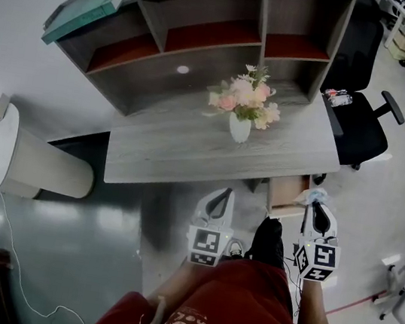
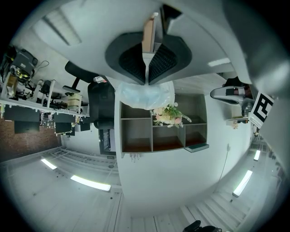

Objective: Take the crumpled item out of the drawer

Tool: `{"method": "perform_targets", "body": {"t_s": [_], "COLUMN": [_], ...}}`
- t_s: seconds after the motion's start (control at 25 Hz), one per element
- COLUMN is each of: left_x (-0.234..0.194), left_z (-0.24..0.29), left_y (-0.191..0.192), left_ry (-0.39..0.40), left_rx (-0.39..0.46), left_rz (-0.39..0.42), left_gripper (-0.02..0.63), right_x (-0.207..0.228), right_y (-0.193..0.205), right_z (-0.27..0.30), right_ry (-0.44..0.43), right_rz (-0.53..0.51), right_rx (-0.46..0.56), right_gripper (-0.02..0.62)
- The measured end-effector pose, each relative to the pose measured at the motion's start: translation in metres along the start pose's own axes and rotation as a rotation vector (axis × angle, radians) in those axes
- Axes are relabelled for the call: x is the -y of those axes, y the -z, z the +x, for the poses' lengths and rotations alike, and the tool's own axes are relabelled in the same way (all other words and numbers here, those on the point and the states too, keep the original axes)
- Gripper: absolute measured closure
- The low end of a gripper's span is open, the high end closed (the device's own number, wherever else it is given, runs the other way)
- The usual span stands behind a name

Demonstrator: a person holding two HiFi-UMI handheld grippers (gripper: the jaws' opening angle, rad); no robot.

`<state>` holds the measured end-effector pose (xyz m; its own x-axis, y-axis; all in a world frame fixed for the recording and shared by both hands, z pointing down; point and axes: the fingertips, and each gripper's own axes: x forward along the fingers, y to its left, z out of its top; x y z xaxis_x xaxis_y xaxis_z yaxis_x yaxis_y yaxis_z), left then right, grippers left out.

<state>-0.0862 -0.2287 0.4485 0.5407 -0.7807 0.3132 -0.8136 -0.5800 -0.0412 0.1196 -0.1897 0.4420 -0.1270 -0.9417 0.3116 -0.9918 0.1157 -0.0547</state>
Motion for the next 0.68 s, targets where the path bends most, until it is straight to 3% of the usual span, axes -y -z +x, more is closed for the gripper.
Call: {"method": "perform_targets", "body": {"t_s": [0.68], "left_x": [-0.006], "left_z": [0.000], "left_y": [-0.012], "left_ry": [0.007], "left_rx": [0.024], "left_rz": [0.049], "left_gripper": [0.609], "right_x": [0.001], "right_y": [0.000], "right_z": [0.001], "right_ry": [0.013], "right_rz": [0.007], "right_rx": [0.000], "right_gripper": [0.575]}}
